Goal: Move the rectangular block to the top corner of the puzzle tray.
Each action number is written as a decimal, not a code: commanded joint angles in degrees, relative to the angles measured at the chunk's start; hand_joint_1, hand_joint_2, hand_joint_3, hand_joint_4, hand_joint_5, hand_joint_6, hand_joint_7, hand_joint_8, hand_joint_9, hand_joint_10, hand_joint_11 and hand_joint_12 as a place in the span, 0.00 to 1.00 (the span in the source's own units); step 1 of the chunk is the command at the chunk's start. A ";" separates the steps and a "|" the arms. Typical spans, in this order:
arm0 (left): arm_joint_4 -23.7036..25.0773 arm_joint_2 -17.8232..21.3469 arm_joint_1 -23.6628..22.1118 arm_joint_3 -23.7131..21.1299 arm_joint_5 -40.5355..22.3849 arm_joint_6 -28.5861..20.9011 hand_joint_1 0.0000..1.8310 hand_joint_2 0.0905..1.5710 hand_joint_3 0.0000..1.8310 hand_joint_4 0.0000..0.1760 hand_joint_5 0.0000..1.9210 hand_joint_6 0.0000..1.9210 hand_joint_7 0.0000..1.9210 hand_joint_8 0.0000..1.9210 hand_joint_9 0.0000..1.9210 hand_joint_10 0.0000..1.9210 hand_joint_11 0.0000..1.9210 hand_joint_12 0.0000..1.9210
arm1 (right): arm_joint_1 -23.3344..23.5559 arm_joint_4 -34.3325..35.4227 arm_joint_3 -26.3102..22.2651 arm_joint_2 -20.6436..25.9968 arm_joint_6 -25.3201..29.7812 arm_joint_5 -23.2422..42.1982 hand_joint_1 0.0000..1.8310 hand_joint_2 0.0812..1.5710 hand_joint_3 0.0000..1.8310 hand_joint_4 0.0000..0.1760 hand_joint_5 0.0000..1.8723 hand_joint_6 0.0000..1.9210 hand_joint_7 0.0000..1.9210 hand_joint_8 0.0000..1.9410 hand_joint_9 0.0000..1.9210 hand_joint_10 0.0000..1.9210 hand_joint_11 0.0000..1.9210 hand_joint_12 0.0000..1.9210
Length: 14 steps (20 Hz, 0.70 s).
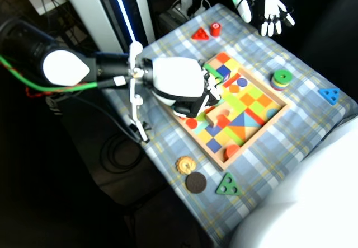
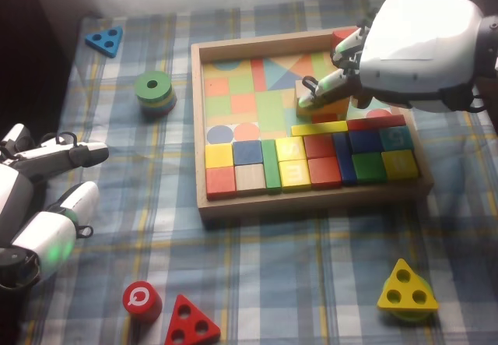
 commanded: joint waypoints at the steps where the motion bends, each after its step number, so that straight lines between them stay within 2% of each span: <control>1: 2.45 0.26 -0.27 0.06 -6.21 -0.34 0.34 0.90 0.00 0.01 0.39 0.00 0.31 0.00 0.20 0.00 0.00 0.00 | 0.99 1.28 0.03 0.09 -0.21 2.94 0.87 0.75 0.00 0.00 0.35 0.00 0.68 1.00 0.79 1.00 0.83 1.00; 2: 2.45 0.26 -0.29 0.07 -6.21 -0.34 0.34 0.90 0.00 0.01 0.39 0.00 0.31 0.00 0.20 0.00 0.00 0.00 | 0.98 1.17 0.24 0.09 -0.21 2.70 0.87 0.75 0.00 0.00 0.35 0.00 0.68 1.00 0.79 1.00 0.83 1.00; 3: 2.45 0.26 -0.29 0.07 -6.20 -0.34 0.35 0.90 0.00 0.00 0.39 0.00 0.32 0.00 0.20 0.00 0.00 0.00 | 0.98 1.16 0.43 0.09 -0.21 2.58 0.87 0.75 0.00 0.06 0.35 0.00 0.69 1.00 0.80 1.00 0.83 1.00; 4: 2.46 0.26 -0.29 0.06 -6.17 -0.34 0.34 0.90 0.00 0.00 0.39 0.00 0.31 0.00 0.20 0.00 0.00 0.00 | 0.98 1.01 0.66 0.09 -0.21 2.42 0.88 0.75 0.00 0.00 0.35 0.00 0.68 1.00 0.79 1.00 0.83 1.00; 5: 2.46 0.26 -0.29 0.06 -6.13 -0.34 0.33 0.90 0.00 0.01 0.38 0.00 0.31 0.00 0.20 0.00 0.00 0.00 | 0.98 0.78 0.82 0.09 -0.21 2.22 0.91 0.74 0.00 0.00 0.36 0.00 0.68 1.00 0.79 1.00 0.82 1.00; 6: 2.49 0.26 -0.29 0.05 -6.13 -0.34 0.33 0.90 0.00 0.09 0.38 0.00 0.31 0.00 0.20 0.00 0.00 0.00 | 0.98 0.55 0.82 0.08 -0.21 2.03 0.91 0.74 0.00 0.00 0.36 0.00 0.69 1.00 0.80 1.00 0.82 1.00; 7: 2.50 0.27 -0.29 0.05 -6.14 -0.34 0.32 0.90 0.00 0.04 0.38 0.00 0.31 0.00 0.20 0.00 0.00 0.00 | 0.97 0.45 0.84 0.08 -0.21 1.89 0.91 0.74 0.00 0.00 0.36 0.00 0.69 1.00 0.79 1.00 0.82 1.00; 8: 2.52 0.28 -0.31 0.06 -6.14 -0.35 0.32 0.90 0.00 0.04 0.38 0.00 0.31 0.00 0.20 0.00 0.00 0.00 | 0.95 0.29 0.90 0.06 -0.21 1.64 0.91 0.74 0.00 0.00 0.36 0.00 0.69 1.00 0.79 1.00 0.82 1.00; 9: 2.53 0.28 -0.32 0.06 -6.14 -0.35 0.32 0.90 0.00 0.00 0.39 0.00 0.32 0.00 0.21 0.00 0.00 0.00 | 0.94 0.17 1.04 0.00 -0.21 1.39 0.93 0.73 0.00 0.00 0.37 0.01 0.68 1.00 0.78 1.00 0.81 1.00; 14: 2.56 0.33 -0.32 0.00 -6.14 -0.36 0.32 0.91 0.00 0.00 0.38 0.00 0.32 0.00 0.21 0.00 0.00 0.00 | 0.68 0.14 2.14 -0.34 -0.21 0.13 0.90 0.74 0.00 0.00 0.33 0.00 0.66 1.00 0.76 1.00 0.77 1.00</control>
